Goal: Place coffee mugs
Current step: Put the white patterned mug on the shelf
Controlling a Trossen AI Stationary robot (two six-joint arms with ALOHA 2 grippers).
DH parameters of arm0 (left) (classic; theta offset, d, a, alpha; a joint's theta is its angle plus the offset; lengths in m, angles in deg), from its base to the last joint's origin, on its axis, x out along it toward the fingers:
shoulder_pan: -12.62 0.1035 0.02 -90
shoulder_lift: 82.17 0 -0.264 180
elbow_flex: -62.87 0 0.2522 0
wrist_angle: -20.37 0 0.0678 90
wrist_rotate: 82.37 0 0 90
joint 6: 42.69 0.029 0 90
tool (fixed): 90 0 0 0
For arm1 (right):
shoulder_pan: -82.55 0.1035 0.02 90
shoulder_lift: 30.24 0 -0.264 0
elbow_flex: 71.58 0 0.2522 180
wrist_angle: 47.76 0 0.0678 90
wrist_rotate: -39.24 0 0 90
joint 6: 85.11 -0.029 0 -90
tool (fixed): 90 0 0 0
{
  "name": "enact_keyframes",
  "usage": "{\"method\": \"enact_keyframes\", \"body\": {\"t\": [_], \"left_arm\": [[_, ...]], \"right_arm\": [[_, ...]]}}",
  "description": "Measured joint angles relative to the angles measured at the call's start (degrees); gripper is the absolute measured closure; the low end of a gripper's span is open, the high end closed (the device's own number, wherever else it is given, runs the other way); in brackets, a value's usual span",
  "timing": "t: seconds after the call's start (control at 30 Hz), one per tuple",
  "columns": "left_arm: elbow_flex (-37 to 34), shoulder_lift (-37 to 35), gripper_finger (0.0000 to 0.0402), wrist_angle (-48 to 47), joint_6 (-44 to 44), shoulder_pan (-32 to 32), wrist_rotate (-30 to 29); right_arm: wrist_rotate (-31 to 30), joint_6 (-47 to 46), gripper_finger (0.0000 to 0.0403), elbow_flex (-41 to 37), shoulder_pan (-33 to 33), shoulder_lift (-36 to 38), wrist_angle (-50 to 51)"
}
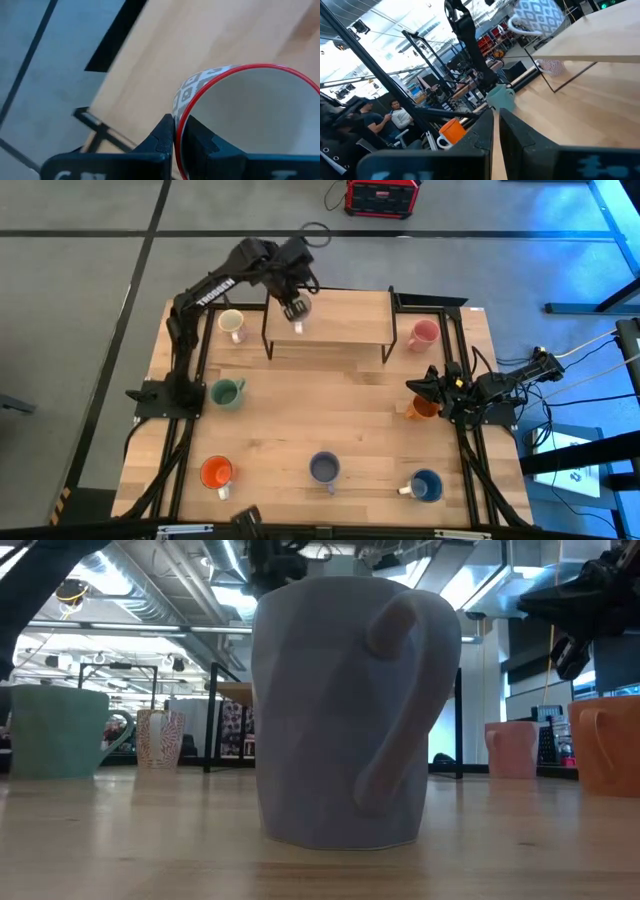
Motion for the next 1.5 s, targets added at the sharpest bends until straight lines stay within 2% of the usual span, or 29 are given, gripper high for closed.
{"method": "enact_keyframes", "body": {"t": [0.17,0.33,0.5,0.63,0.87,1.5], "left_arm": [[0.0,0.0,0.0385,0.0,6.4,5.9,4.0],[0.0,0.0,0.0385,0.1,8.7,11.2,7.0],[-1.3,0.9,0.0385,1.6,10.3,14.6,8.1],[-2.1,2.1,0.0385,1.6,11.8,16.5,8.4],[-2.1,3.9,0.0383,3.3,14.1,18.6,11.0],[-2.1,4.5,0.0379,3.7,21.4,18.4,11.3]], "right_arm": [[0.0,0.0,0.0384,0.0,0.0,0.0,0.0],[0.0,0.0,0.0384,0.0,0.0,0.0,0.0],[-0.7,0.0,0.0384,0.0,0.0,0.0,0.0],[-3.4,0.0,0.0384,0.0,0.0,0.0,-0.3],[-4.6,-0.1,0.0384,0.0,0.0,0.0,-0.4],[-4.6,-0.1,0.0384,0.0,0.0,0.0,0.0]]}}
